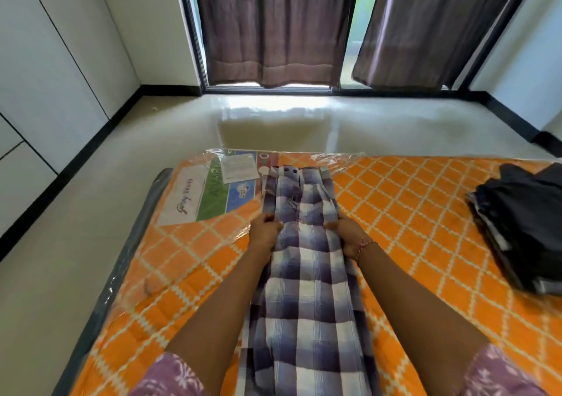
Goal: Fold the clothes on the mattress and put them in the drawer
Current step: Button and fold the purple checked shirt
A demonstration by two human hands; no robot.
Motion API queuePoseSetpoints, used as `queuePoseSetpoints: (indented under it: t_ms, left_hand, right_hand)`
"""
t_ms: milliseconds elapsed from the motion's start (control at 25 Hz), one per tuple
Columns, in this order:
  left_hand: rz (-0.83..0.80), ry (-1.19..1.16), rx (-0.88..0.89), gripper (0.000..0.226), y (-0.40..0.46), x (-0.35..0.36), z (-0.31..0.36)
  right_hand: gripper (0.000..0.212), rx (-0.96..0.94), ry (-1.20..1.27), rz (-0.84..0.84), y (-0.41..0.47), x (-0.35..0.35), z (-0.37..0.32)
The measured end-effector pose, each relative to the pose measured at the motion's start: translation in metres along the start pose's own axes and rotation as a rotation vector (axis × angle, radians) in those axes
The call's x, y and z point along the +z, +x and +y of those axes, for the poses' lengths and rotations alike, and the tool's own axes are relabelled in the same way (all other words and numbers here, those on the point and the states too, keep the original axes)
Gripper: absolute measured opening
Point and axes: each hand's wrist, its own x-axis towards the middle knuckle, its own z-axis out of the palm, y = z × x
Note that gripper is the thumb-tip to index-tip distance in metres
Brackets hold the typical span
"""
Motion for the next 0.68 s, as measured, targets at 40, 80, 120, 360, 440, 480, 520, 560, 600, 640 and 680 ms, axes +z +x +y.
queuePoseSetpoints:
  t_ms: [40,80,120,360,440,480,520,560,600,640,680]
  left_hand:
    - [0.016,0.050,0.031,0.033,-0.007,0.000,-0.002]
    - [0.034,0.133,0.060,0.032,-0.017,-0.001,-0.005]
    - [0.058,0.267,0.072,0.031,-0.027,-0.002,-0.007]
    - [0.152,0.705,0.188,0.040,-0.117,-0.025,-0.060]
    - [0.189,0.797,0.312,0.039,-0.145,-0.037,-0.075]
    - [0.173,0.818,0.328,0.039,-0.152,-0.043,-0.080]
    - [0.151,0.803,0.303,0.038,-0.154,-0.049,-0.082]
    - [0.128,0.751,0.261,0.035,-0.157,-0.055,-0.082]
    - [0.119,0.676,0.205,0.033,-0.165,-0.061,-0.083]
    - [0.137,0.622,0.146,0.035,-0.174,-0.066,-0.086]
    - [0.171,0.636,0.102,0.039,-0.184,-0.070,-0.090]
  right_hand:
    - [0.041,-0.055,-0.087,0.109,-0.005,0.008,0.000]
    - [0.045,-0.107,-0.244,0.232,-0.016,0.018,0.004]
    - [0.054,-0.139,-0.480,0.344,-0.029,0.030,0.006]
    - [0.061,-0.416,-1.231,0.201,-0.155,0.064,0.111]
    - [0.061,-0.419,-1.368,0.129,-0.205,0.050,0.155]
    - [0.061,-0.399,-1.412,0.108,-0.218,0.043,0.166]
    - [0.062,-0.373,-1.420,0.090,-0.222,0.040,0.169]
    - [0.064,-0.350,-1.401,0.081,-0.226,0.038,0.166]
    - [0.067,-0.339,-1.387,0.072,-0.231,0.036,0.158]
    - [0.071,-0.369,-1.377,0.073,-0.241,0.035,0.153]
    - [0.071,-0.442,-1.386,0.095,-0.253,0.033,0.150]
